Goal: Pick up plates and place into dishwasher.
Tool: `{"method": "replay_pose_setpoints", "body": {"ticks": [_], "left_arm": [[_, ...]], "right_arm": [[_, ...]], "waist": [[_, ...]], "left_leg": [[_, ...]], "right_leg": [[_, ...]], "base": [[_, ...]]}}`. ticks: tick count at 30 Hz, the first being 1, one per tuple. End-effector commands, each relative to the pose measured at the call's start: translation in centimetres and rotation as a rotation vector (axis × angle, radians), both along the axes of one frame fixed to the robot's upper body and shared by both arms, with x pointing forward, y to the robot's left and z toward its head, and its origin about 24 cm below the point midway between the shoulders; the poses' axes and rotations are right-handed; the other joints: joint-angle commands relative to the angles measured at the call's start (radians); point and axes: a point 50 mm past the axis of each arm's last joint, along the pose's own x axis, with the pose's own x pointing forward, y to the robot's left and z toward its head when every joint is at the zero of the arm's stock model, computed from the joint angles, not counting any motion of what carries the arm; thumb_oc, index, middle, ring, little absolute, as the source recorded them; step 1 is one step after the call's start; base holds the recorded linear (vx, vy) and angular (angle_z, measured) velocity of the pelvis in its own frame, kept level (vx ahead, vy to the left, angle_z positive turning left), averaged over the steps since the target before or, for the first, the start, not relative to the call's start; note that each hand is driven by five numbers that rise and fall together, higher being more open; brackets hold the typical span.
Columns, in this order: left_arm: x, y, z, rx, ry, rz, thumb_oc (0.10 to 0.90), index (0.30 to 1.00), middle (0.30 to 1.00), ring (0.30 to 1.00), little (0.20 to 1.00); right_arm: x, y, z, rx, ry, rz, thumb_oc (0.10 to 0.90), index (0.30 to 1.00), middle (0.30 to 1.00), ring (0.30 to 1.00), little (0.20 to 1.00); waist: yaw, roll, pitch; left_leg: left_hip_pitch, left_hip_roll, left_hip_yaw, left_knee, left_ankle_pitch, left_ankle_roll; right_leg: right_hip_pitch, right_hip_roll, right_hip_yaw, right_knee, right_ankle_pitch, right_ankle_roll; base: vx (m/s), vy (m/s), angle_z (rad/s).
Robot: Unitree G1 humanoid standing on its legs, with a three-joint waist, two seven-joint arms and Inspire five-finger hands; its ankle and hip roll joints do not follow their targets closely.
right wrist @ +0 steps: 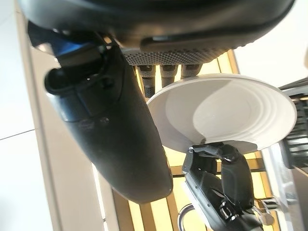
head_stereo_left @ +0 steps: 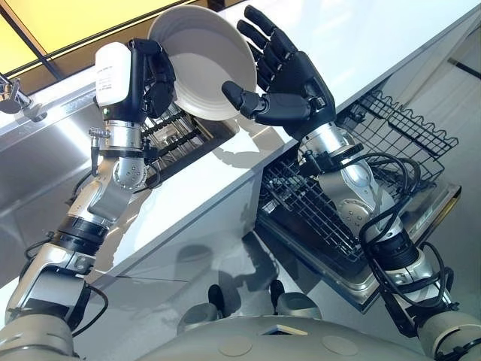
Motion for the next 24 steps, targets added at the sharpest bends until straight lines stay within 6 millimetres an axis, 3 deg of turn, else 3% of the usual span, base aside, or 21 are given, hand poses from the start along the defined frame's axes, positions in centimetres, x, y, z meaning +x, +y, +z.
{"method": "replay_pose_setpoints", "body": {"ticks": [1, 9, 10, 11, 12, 13, 24], "left_arm": [[0.8, -1.7, 5.6, 0.042, -0.296, -0.073, 0.100, 0.300, 0.300, 0.300, 0.200], [0.0, -3.7, 5.3, 0.030, -0.335, -0.176, 0.100, 0.300, 0.300, 0.300, 0.200], [0.0, -3.9, 5.3, 0.030, -0.335, -0.186, 0.100, 0.300, 0.300, 0.300, 0.200], [-0.2, -4.2, 5.4, 0.030, -0.341, -0.203, 0.100, 0.300, 0.300, 0.300, 0.200], [-0.3, -4.4, 5.4, 0.032, -0.344, -0.214, 0.100, 0.300, 0.300, 0.300, 0.200], [-0.4, -4.6, 5.4, 0.035, -0.346, -0.229, 0.100, 0.300, 0.300, 0.300, 0.200], [-0.8, -6.5, 5.3, 0.059, -0.303, -0.325, 0.100, 0.300, 0.300, 0.300, 0.200]], "right_arm": [[-0.5, 2.1, 3.5, 0.116, -0.135, 0.097, 0.800, 0.900, 0.900, 0.900, 0.900], [0.4, 2.4, 2.2, 0.100, -0.070, 0.023, 0.800, 0.900, 0.900, 0.900, 0.900], [0.5, 2.5, 2.2, 0.106, -0.060, 0.027, 0.718, 0.829, 0.829, 0.829, 0.818], [0.6, 2.6, 2.1, 0.115, -0.039, 0.031, 0.407, 0.564, 0.564, 0.564, 0.507], [0.7, 2.6, 2.0, 0.123, -0.026, 0.036, 0.160, 0.352, 0.352, 0.352, 0.260], [0.7, 2.8, 2.0, 0.132, -0.008, 0.042, 0.100, 0.300, 0.300, 0.300, 0.200], [1.0, 2.9, 1.6, 0.145, 0.017, 0.015, 0.100, 0.300, 0.300, 0.300, 0.200]], "waist": [[0.007, -0.002, -0.130], [0.015, -0.007, -0.130], [0.016, -0.007, -0.130], [0.018, -0.008, -0.129], [0.020, -0.009, -0.130], [0.022, -0.010, -0.130], [0.029, -0.013, -0.128]], "left_leg": [[-0.016, -0.065, 0.001, 0.002, -0.069, 0.036], [-0.012, -0.067, -0.002, 0.006, -0.074, 0.041], [-0.012, -0.067, -0.003, 0.006, -0.074, 0.041], [-0.012, -0.067, -0.004, 0.007, -0.074, 0.042], [-0.011, -0.067, -0.006, 0.007, -0.075, 0.042], [-0.011, -0.066, -0.008, 0.008, -0.074, 0.043], [-0.013, -0.067, -0.021, 0.007, -0.073, 0.045]], "right_leg": [[-0.077, 0.081, -0.028, 0.096, -0.043, 0.022], [-0.072, 0.081, -0.028, 0.095, -0.045, 0.019], [-0.070, 0.081, -0.027, 0.094, -0.045, 0.018], [-0.069, 0.081, -0.028, 0.093, -0.045, 0.018], [-0.068, 0.081, -0.028, 0.093, -0.046, 0.018], [-0.068, 0.080, -0.029, 0.095, -0.047, 0.017], [-0.066, 0.080, -0.031, 0.090, -0.044, 0.017]], "base": [[0.00, 0.000, 0.00], [0.00, 0.000, 0.00], [0.00, 0.000, 0.00], [0.00, 0.000, 0.00], [0.00, 0.000, 0.00], [0.00, 0.000, 0.00], [0.01, -0.002, 0.03]]}}
